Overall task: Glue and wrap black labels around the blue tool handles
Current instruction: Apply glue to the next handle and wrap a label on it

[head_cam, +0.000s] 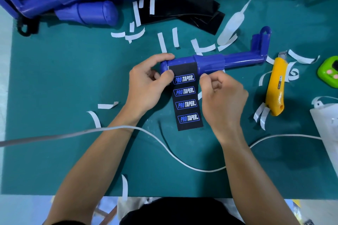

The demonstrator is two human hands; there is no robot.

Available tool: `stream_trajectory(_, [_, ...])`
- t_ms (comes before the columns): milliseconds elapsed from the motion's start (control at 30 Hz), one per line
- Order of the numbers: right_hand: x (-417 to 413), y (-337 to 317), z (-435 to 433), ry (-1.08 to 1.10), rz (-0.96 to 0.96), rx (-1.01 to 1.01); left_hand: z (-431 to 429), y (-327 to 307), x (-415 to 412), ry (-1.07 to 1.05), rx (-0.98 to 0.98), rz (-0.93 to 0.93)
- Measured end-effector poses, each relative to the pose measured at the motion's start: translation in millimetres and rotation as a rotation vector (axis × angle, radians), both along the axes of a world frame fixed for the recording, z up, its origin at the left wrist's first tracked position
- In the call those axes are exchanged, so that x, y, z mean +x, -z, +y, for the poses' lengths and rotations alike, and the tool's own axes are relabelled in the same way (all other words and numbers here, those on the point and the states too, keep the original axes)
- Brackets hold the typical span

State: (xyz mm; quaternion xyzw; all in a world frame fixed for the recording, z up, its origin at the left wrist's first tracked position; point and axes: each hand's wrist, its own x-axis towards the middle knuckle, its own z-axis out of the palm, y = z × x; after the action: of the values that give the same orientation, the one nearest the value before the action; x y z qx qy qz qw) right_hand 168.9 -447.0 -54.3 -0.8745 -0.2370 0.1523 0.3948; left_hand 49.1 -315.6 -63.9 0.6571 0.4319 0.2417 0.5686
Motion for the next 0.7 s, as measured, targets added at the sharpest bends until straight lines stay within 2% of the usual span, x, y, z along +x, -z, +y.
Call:
stream_trajectory(100, [2,-13,3,0.071,-0.139,0.109,0,2,-1,-0.007,0.003,-0.011])
stream_trajectory(200, [9,-18,14,-0.079,-0.303,0.203,-1,2,3,-0.046,0.020,-0.009])
stream_trajectory(300, [15,-13,29,-0.220,-0.257,0.106,-3,3,5,-0.087,0.056,0.017])
stream_trajectory(400, [12,-4,32,-0.265,-0.230,0.002,-8,5,8,-0.133,0.087,0.023])
stream_trajectory(700, [12,3,31,-0.265,-0.231,0.090,-11,7,11,-0.165,0.160,0.068])
